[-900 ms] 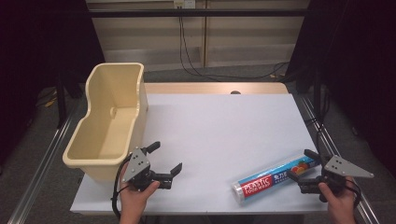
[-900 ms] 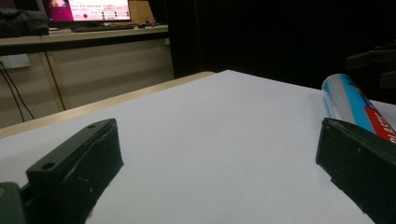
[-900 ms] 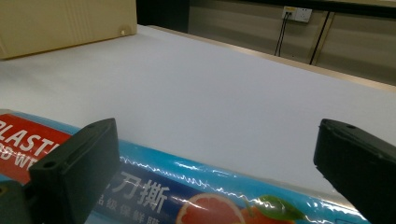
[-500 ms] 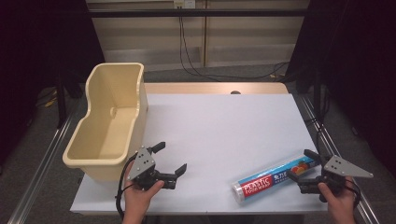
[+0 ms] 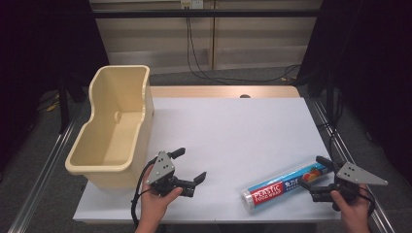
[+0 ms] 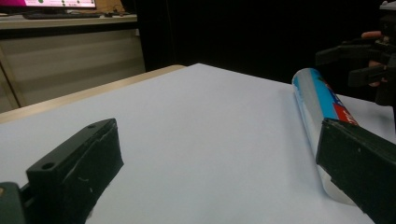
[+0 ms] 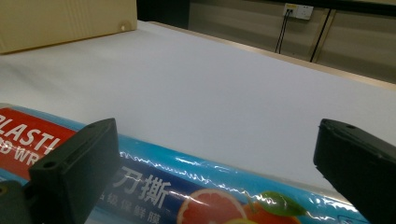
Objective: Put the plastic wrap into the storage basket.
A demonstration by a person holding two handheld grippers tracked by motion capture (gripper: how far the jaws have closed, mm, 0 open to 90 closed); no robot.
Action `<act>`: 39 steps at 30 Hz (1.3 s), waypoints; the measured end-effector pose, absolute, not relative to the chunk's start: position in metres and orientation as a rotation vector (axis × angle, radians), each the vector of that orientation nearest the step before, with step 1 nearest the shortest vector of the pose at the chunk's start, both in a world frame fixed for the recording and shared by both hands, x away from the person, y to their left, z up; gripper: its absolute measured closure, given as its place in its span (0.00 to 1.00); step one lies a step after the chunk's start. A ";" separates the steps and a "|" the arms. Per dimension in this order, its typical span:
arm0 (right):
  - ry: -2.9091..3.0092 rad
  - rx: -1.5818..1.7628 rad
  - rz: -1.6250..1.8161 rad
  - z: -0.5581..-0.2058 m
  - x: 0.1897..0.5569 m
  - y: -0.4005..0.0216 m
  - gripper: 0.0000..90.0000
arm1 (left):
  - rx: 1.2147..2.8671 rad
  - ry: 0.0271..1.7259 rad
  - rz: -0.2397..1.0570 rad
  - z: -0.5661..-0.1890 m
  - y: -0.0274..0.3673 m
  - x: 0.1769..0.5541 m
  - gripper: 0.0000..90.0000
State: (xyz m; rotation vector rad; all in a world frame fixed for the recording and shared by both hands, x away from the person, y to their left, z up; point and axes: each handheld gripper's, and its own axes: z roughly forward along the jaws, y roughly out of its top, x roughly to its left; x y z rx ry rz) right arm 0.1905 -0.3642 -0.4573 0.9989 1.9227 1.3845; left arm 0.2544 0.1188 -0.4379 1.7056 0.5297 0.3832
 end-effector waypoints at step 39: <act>1.919 1.001 1.383 -0.458 0.188 -0.363 0.00 | 1.802 0.367 0.108 -0.442 0.029 0.251 0.00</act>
